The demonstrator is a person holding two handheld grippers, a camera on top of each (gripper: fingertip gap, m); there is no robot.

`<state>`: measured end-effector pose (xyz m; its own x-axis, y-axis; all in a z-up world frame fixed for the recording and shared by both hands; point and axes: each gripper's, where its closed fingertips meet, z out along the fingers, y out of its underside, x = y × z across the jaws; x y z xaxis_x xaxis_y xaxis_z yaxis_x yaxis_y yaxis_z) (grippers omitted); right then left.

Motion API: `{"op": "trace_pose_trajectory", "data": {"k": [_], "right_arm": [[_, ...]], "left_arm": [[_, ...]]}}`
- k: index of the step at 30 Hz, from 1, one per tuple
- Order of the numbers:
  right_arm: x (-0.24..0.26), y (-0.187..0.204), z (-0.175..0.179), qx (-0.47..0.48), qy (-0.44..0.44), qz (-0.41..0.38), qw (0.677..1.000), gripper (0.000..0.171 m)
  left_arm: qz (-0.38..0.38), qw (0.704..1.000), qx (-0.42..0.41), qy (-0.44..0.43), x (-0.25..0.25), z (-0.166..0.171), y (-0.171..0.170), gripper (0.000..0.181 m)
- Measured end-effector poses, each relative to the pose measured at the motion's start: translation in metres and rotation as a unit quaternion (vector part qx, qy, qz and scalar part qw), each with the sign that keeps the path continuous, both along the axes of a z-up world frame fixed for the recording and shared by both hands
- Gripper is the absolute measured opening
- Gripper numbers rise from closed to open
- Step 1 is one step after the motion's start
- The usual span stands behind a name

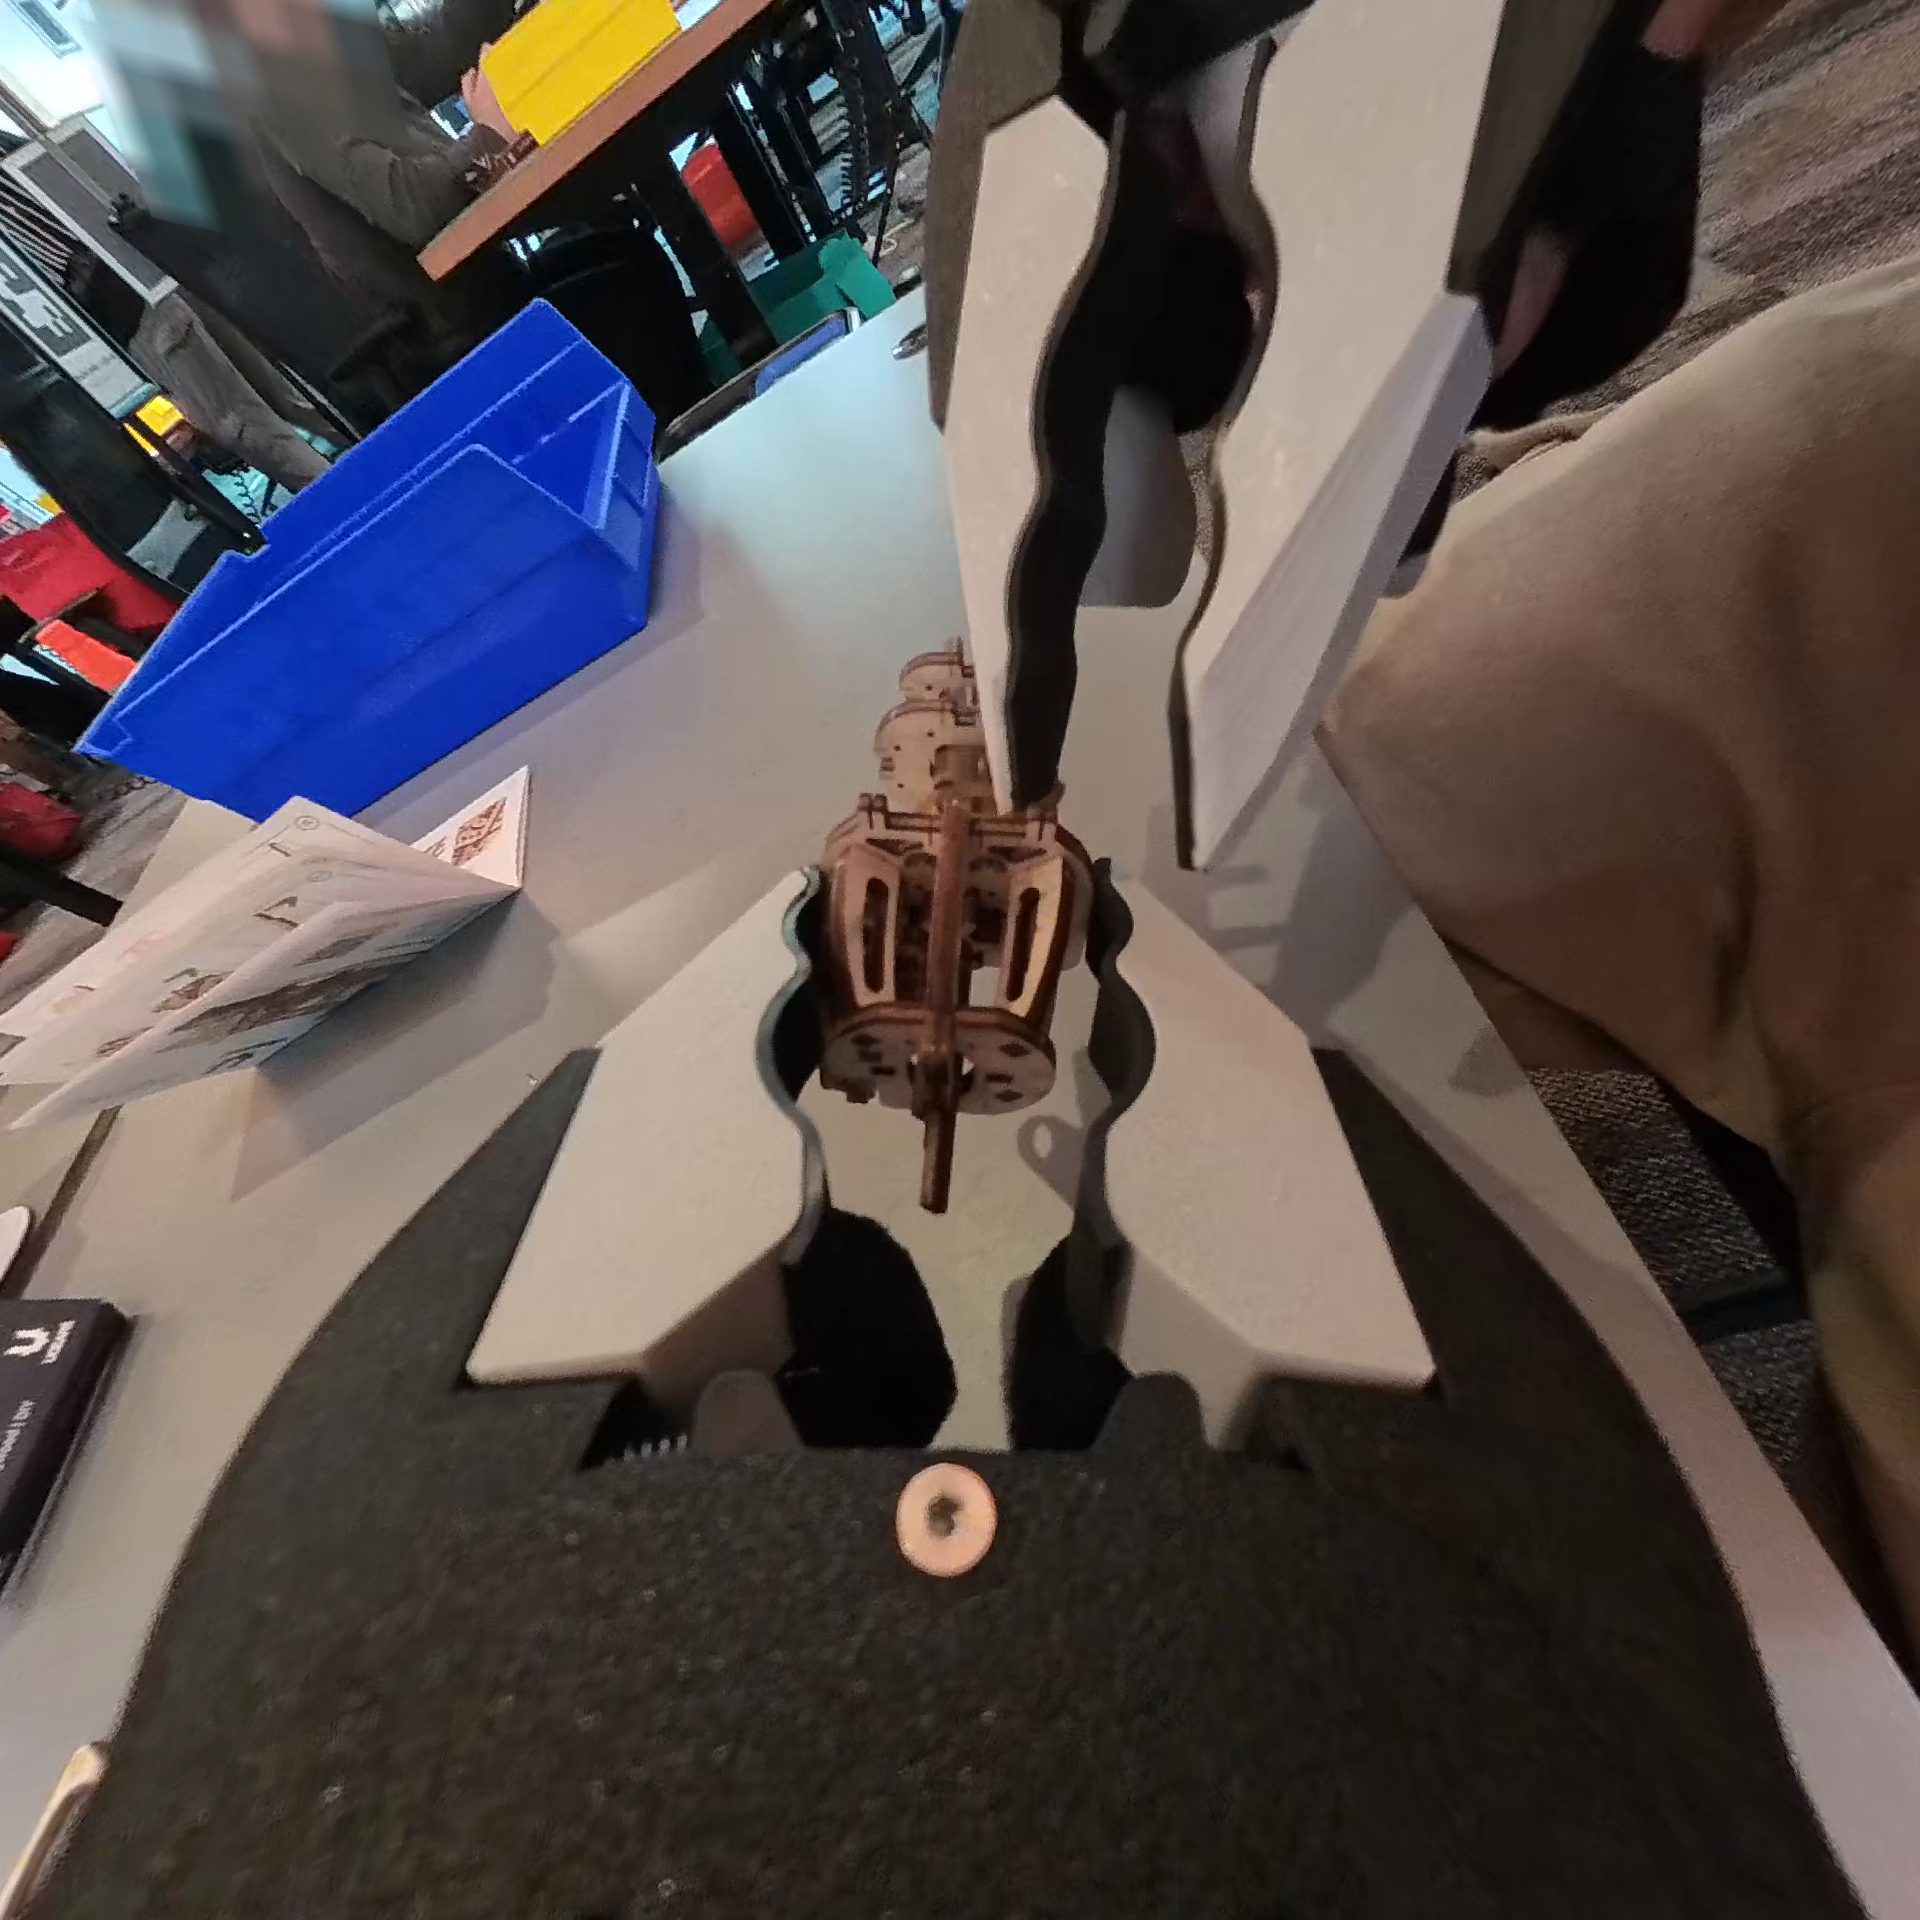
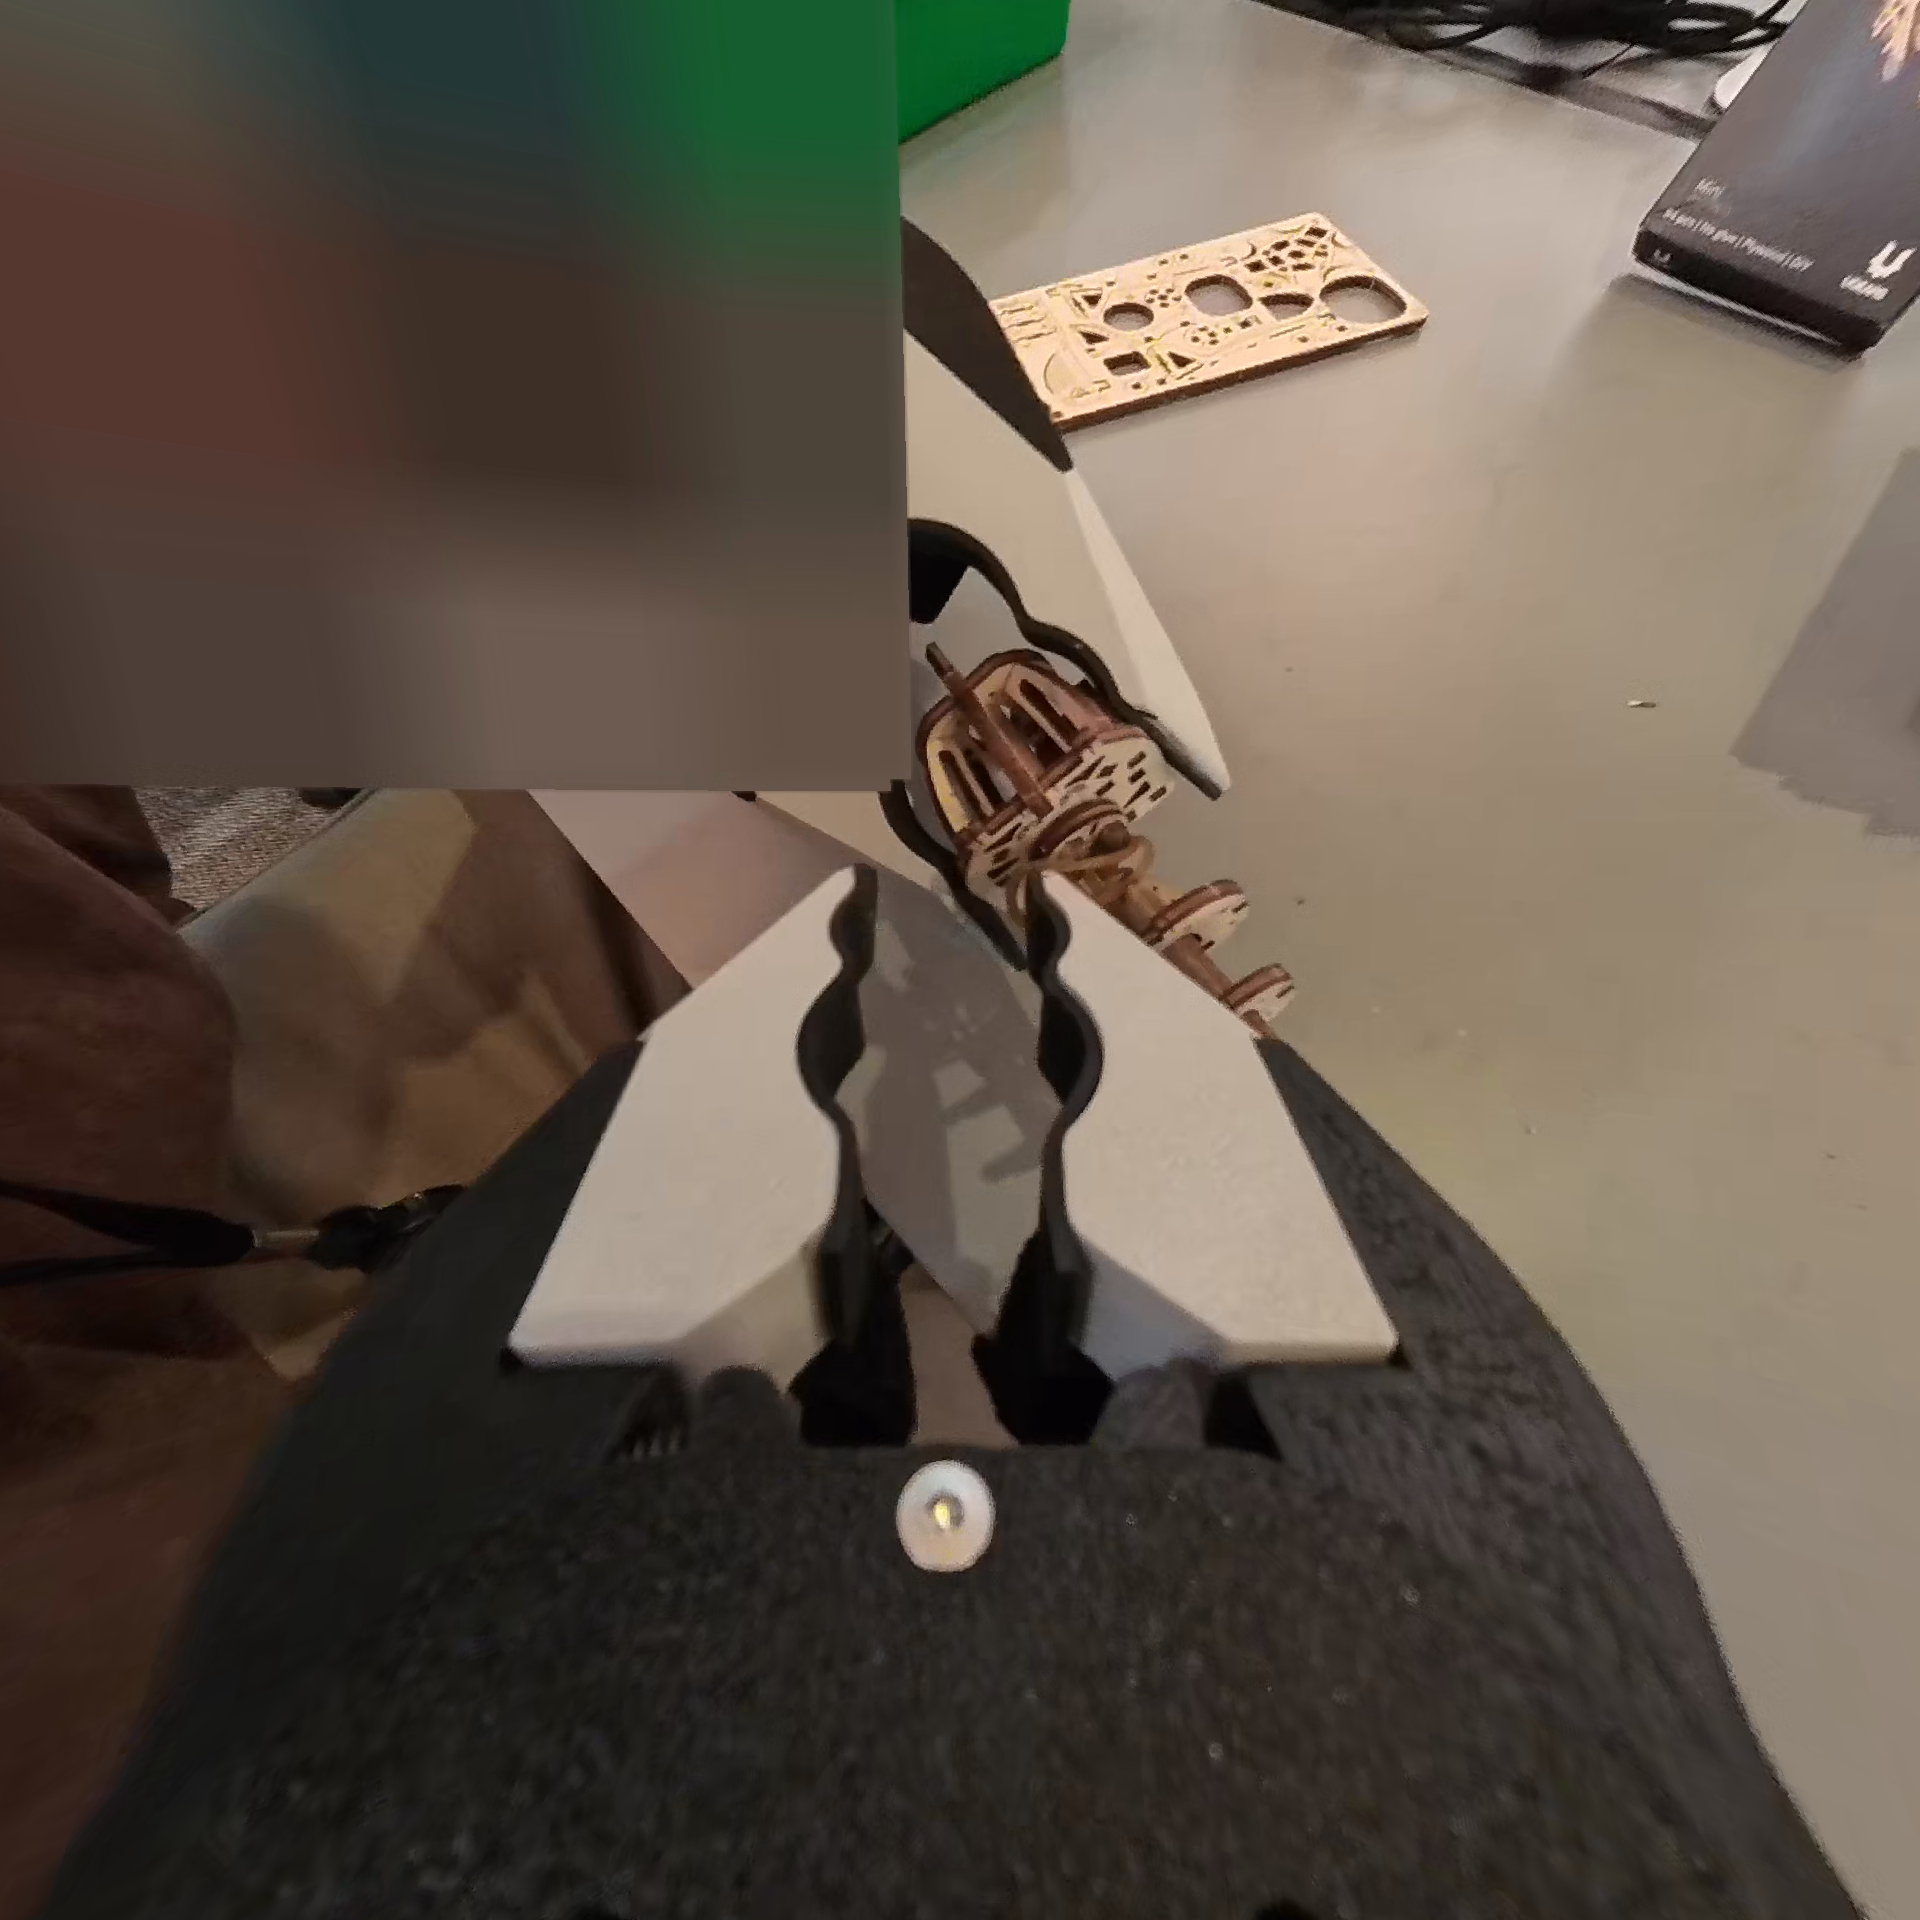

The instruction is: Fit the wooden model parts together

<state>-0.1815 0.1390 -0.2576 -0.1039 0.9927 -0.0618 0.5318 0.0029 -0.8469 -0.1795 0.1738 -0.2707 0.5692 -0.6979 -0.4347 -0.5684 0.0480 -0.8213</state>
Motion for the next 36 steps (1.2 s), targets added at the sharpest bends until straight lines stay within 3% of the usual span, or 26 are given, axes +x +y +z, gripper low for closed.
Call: {"op": "trace_pose_trajectory", "data": {"k": [7, 15, 22, 36], "right_arm": [[0.002, 0.003, -0.002, 0.075, -0.007, -0.030, 0.997, 0.033], [0.002, 0.006, -0.006, 0.098, -0.013, -0.059, 0.993, 0.035], [-0.001, 0.001, -0.009, 0.072, -0.023, -0.077, 0.994, 0.039], [0.005, -0.009, -0.021, 0.030, -0.022, -0.085, 0.996, 0.049]], "left_arm": [[0.006, 1.000, -0.005, -0.004, -0.002, 0.000, 0.002, 0.047], [0.013, 1.000, 0.010, 0.020, -0.002, -0.003, 0.003, 0.047], [0.014, 0.991, 0.076, 0.109, 0.000, -0.011, 0.002, 0.047], [0.027, 0.980, 0.123, 0.151, -0.003, -0.009, 0.003, 0.047]]}}
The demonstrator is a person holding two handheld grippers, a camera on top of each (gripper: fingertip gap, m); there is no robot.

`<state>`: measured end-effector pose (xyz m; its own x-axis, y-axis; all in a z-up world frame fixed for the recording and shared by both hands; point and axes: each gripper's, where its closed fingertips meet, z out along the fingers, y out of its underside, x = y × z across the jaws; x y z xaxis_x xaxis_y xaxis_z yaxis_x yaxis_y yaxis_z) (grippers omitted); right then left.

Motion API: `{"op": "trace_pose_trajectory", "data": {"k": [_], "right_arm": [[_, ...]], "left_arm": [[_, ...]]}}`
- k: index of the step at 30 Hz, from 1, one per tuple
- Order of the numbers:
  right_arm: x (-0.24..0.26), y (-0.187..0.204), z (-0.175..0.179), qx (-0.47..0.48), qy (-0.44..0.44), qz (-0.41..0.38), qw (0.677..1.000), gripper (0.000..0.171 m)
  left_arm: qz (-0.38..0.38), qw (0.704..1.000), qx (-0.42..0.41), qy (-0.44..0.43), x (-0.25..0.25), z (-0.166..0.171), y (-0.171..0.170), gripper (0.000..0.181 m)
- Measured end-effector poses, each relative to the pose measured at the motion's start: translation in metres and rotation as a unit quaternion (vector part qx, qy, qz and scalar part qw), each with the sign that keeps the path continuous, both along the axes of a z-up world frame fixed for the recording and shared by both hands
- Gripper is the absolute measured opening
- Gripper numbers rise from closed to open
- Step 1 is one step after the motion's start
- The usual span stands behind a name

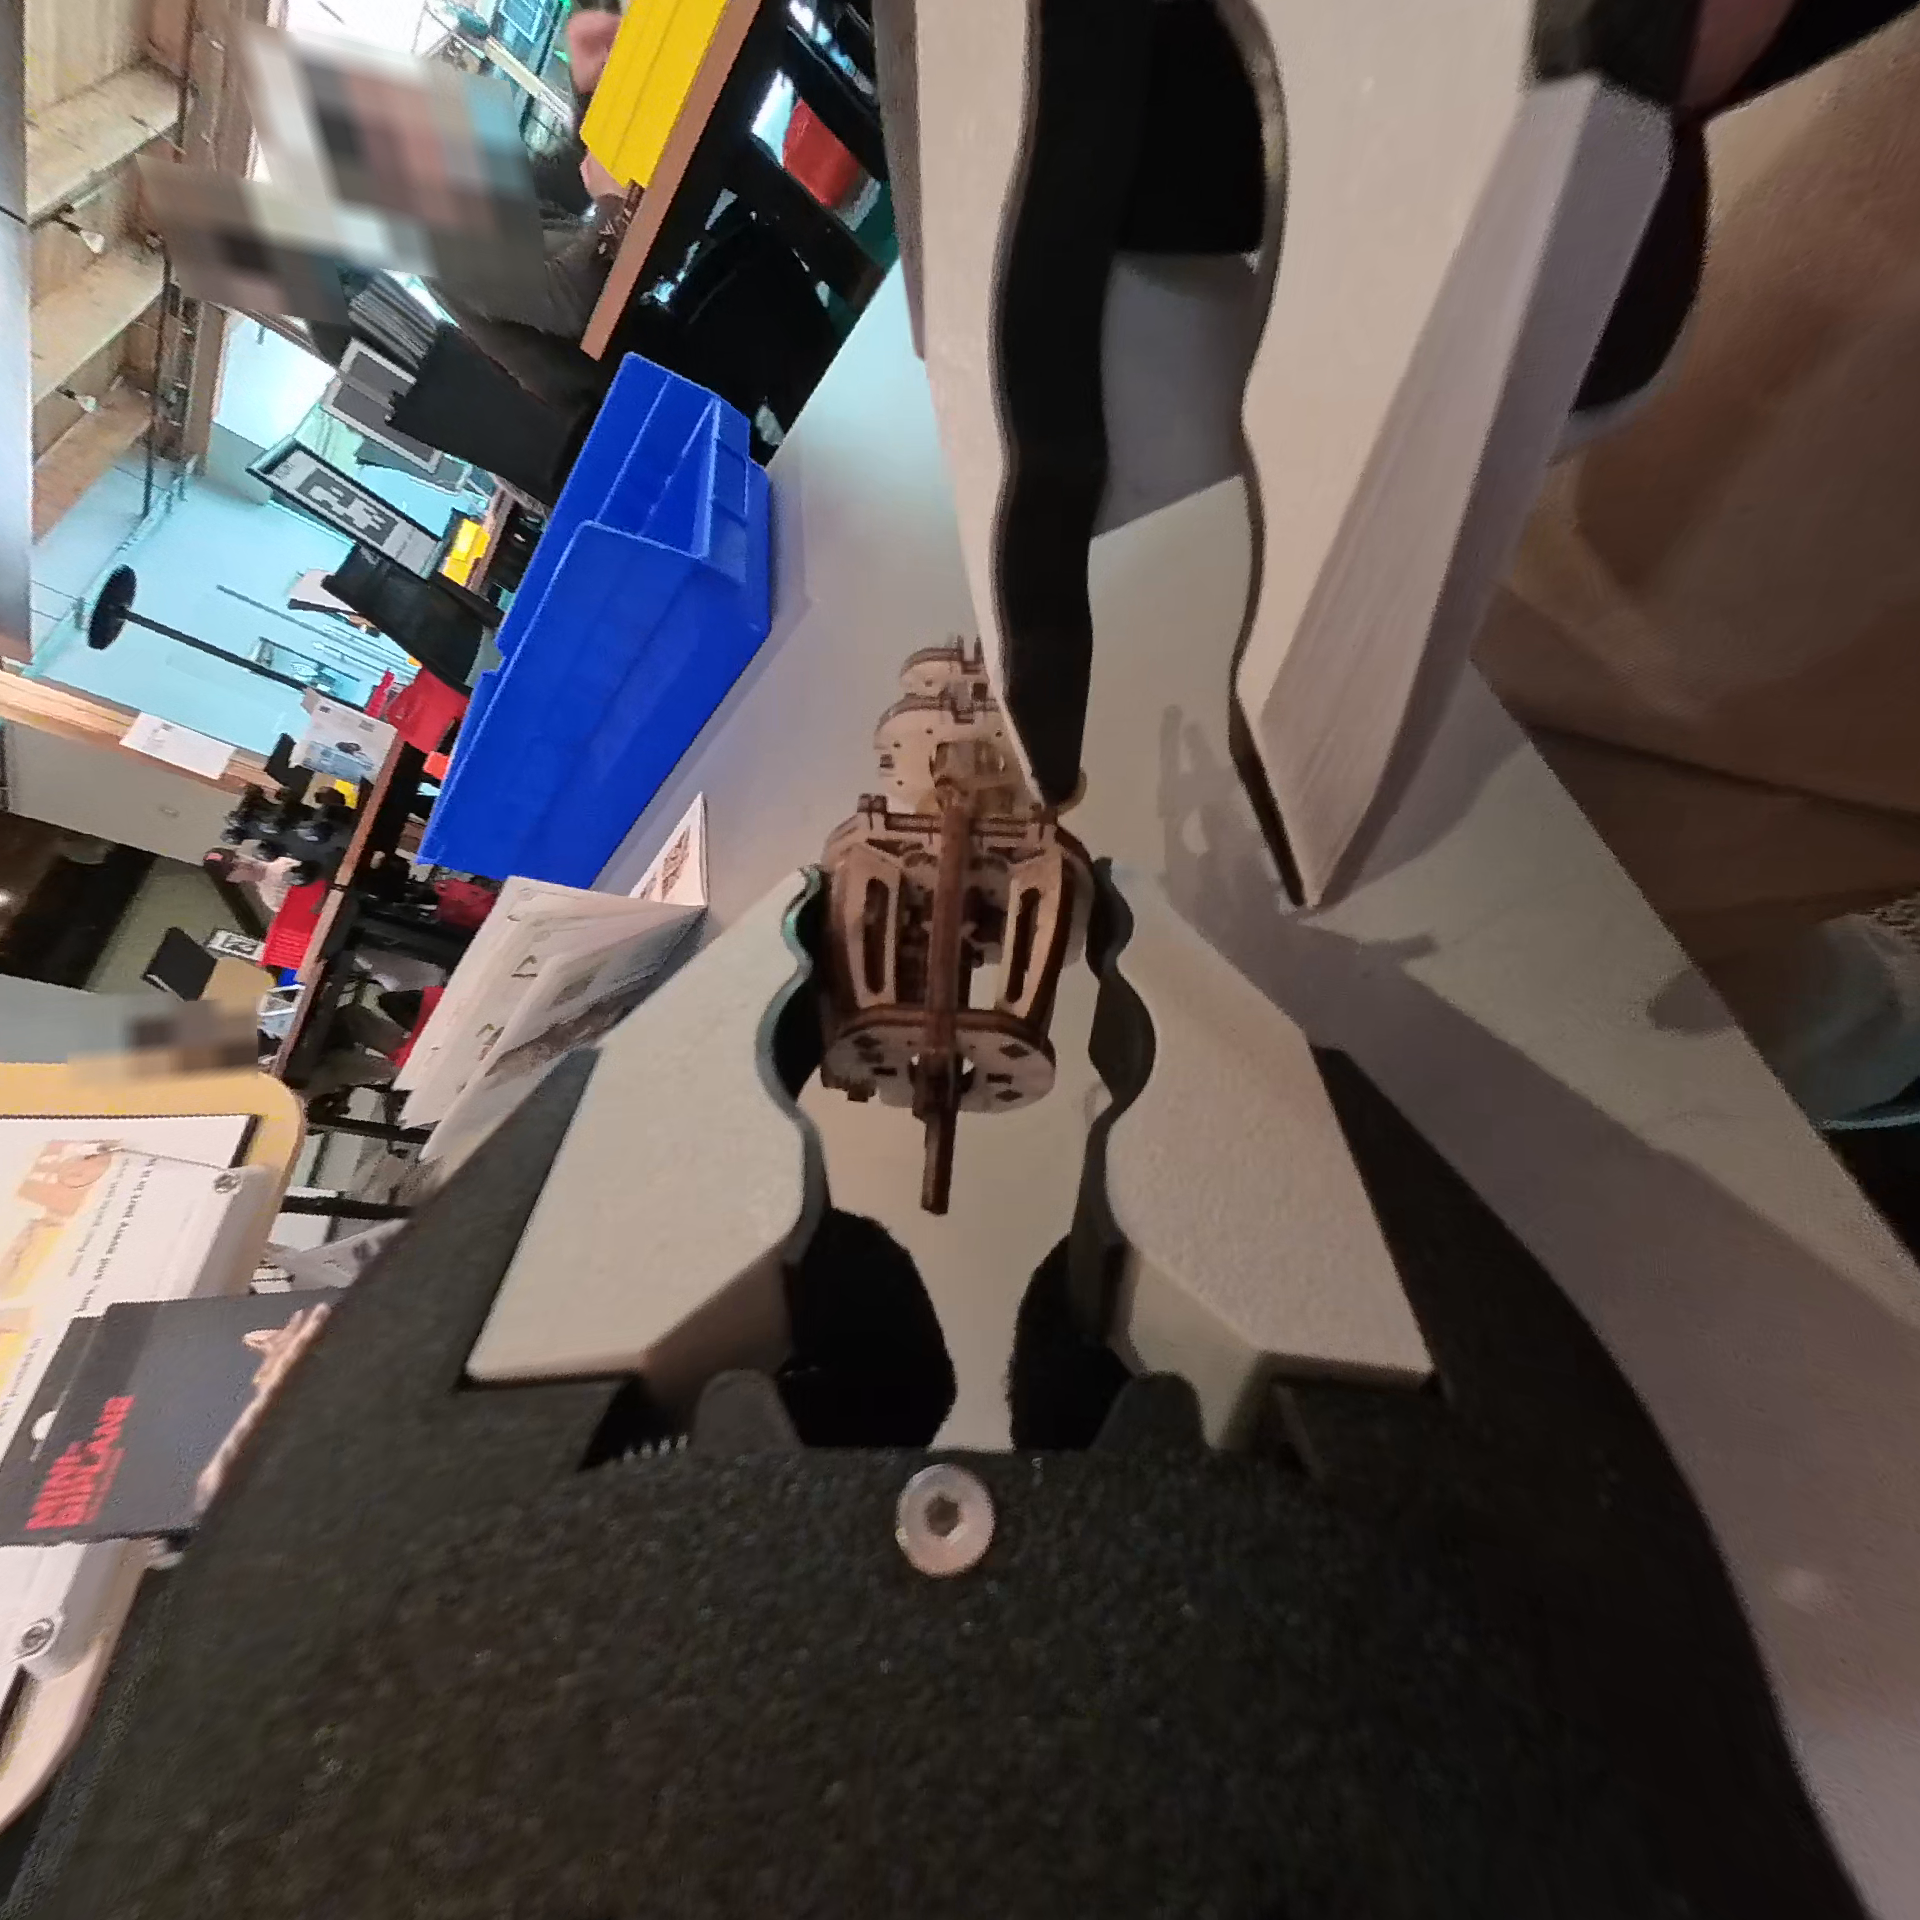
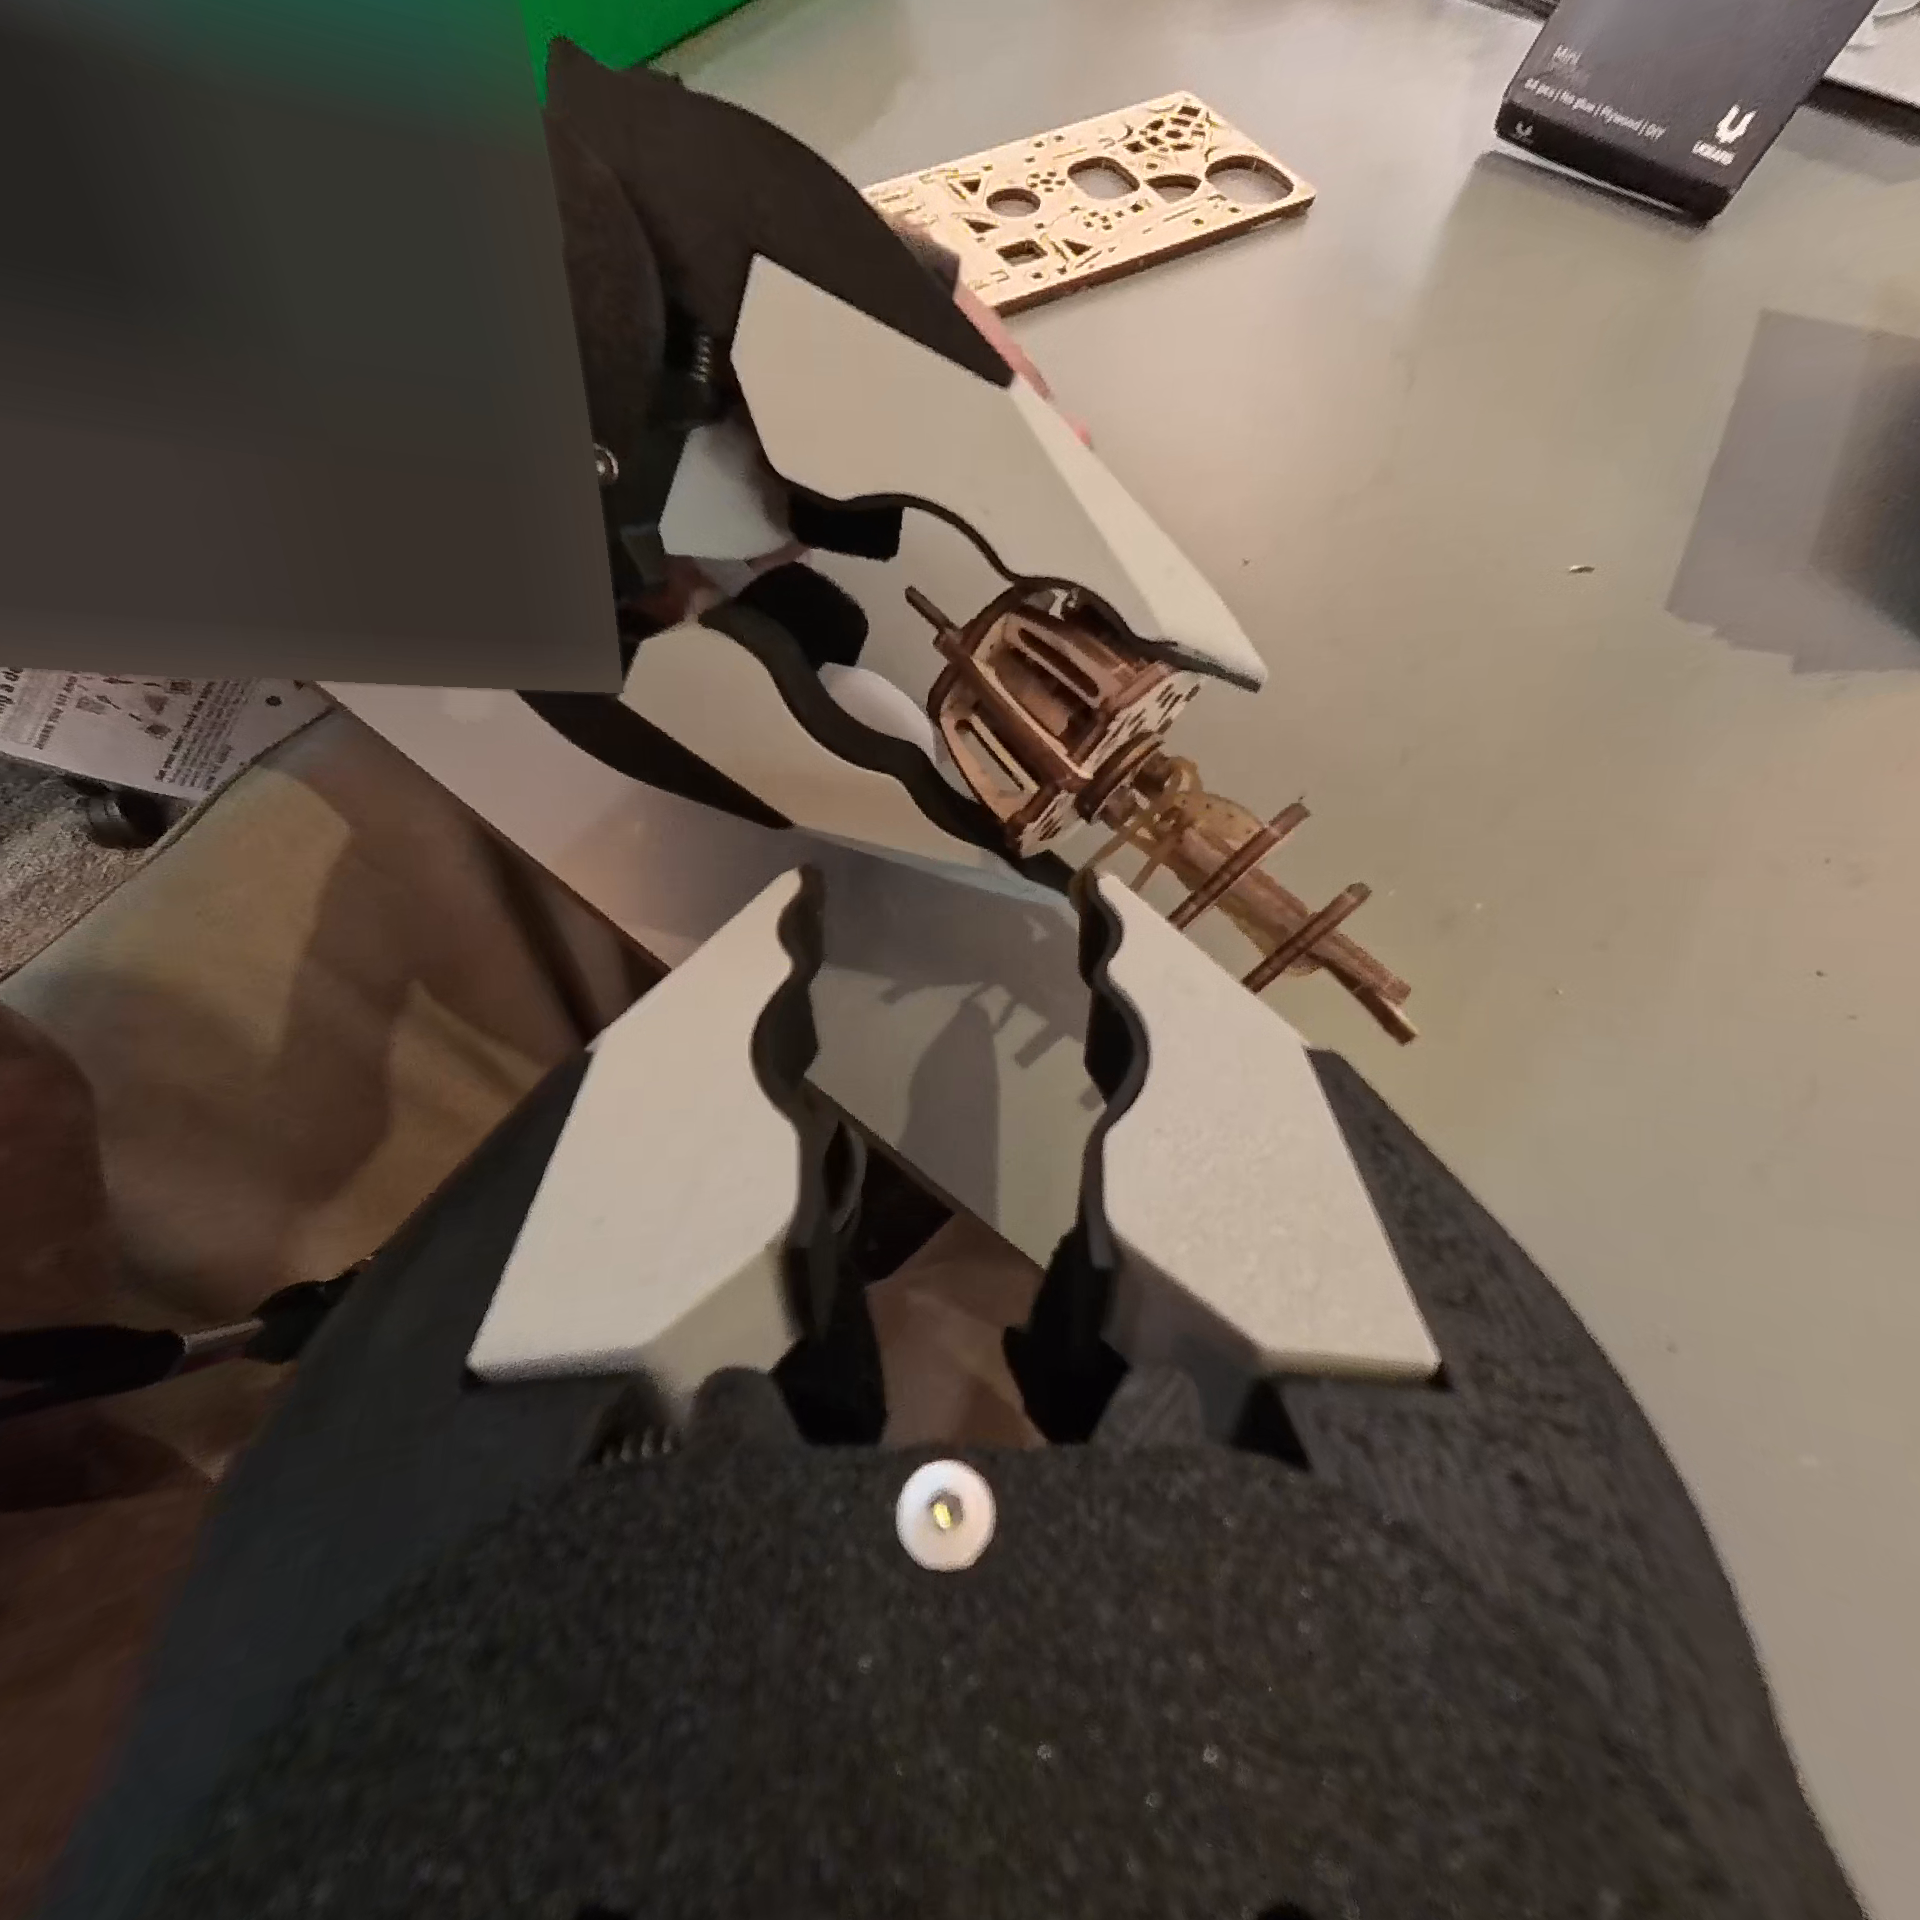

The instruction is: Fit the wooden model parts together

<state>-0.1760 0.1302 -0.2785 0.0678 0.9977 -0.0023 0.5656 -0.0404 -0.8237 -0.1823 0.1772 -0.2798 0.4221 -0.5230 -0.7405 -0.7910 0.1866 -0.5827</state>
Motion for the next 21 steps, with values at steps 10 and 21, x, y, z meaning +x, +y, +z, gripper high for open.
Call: {"op": "trace_pose_trajectory", "data": {"k": [10, 21], "right_arm": [[-0.001, -0.008, 0.006, -0.032, 0.096, -0.027, 0.994, 0.068], [-0.002, -0.014, 0.012, -0.004, 0.162, -0.027, 0.986, 0.080]], "left_arm": [[0.001, 0.998, 0.044, 0.036, 0.003, 0.002, -0.002, 0.047], [0.004, 1.000, 0.027, 0.010, 0.001, 0.004, -0.001, 0.047]]}}
